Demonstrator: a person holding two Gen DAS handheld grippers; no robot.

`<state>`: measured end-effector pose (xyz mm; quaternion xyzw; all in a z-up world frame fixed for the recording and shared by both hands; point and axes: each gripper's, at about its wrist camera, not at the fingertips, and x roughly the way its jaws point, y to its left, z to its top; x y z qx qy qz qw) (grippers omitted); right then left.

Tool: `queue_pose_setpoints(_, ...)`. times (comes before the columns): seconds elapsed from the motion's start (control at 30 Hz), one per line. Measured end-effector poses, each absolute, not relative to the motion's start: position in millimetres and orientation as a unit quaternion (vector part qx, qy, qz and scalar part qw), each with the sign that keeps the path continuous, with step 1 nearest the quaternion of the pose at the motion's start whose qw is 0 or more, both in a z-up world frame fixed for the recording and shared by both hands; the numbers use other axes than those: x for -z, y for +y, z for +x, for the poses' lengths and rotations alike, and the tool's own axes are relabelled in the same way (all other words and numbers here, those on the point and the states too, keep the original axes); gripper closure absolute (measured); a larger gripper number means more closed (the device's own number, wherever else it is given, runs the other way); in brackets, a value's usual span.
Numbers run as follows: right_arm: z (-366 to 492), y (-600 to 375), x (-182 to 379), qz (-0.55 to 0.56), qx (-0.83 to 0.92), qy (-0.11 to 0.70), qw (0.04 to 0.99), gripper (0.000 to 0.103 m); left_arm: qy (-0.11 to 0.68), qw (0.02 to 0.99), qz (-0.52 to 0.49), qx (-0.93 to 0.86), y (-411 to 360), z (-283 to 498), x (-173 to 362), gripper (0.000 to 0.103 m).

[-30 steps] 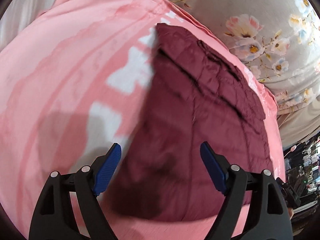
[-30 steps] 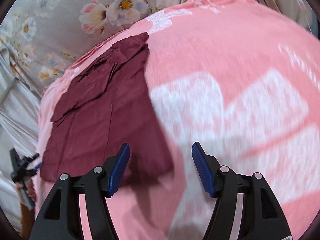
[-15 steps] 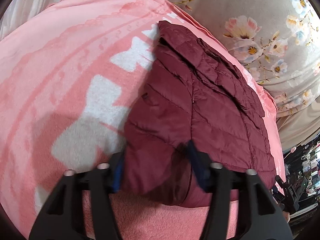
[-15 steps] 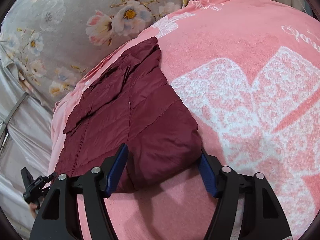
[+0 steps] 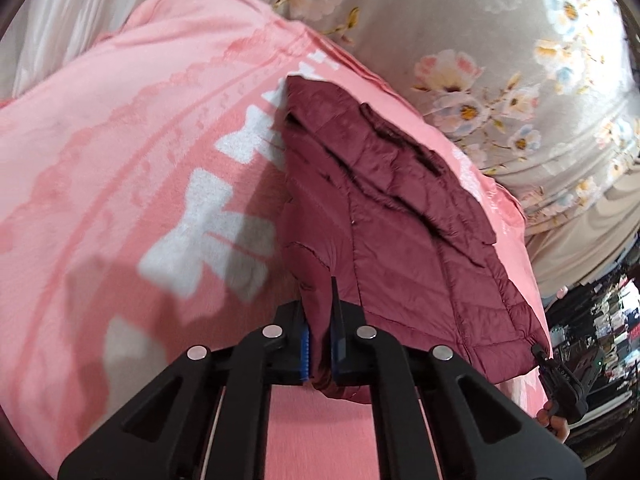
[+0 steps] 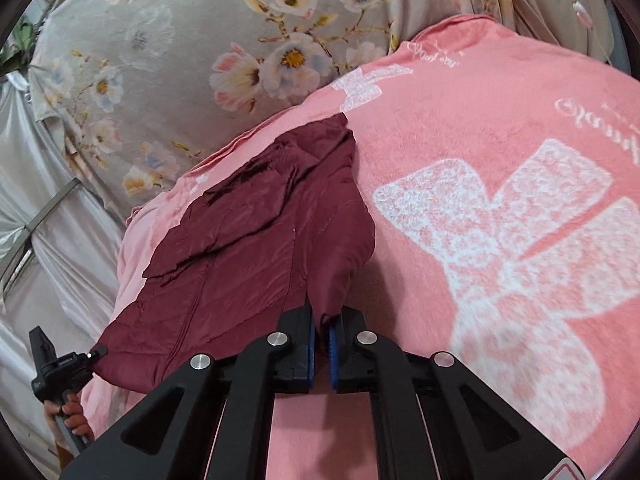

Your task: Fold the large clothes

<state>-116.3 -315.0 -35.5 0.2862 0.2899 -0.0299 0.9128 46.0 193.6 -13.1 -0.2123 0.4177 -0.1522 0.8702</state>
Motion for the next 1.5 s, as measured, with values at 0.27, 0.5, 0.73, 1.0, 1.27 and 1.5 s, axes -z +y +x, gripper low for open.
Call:
queue_pose_setpoints(0.27,-223,-300,22,0.28,0.053,0.279,0.917,0.099,0.413,0.877,-0.194,0.148,208,-46,-17,0.098)
queue_pose_setpoints(0.5,-292,-285,-28,0.27,0.084,0.221,0.933,0.1,0.356,0.897,-0.215,0.151,227,-115,-71,0.099)
queue_pose_setpoints(0.73,-281,-289,-75,0.261,0.079,0.15,0.95,0.101,0.296,0.916,-0.212,0.171,223,-125,-116,0.099)
queue_pose_setpoints(1.0,-182,-309,-67,0.249,0.069,0.143,0.955,0.101,0.284,0.925,-0.182,0.173,201,-29,-112,0.099)
queue_pose_setpoints(1.27,-87,-325,-52,0.254,0.06,0.164,0.951,0.101,0.296,0.931,-0.157,0.143,183,55,-88,0.099)
queue_pose_setpoints(1.5,-14,-335,-30,0.273,0.065,0.19,0.941,0.101,0.323,0.932,-0.126,0.106,165,117,-57,0.099)
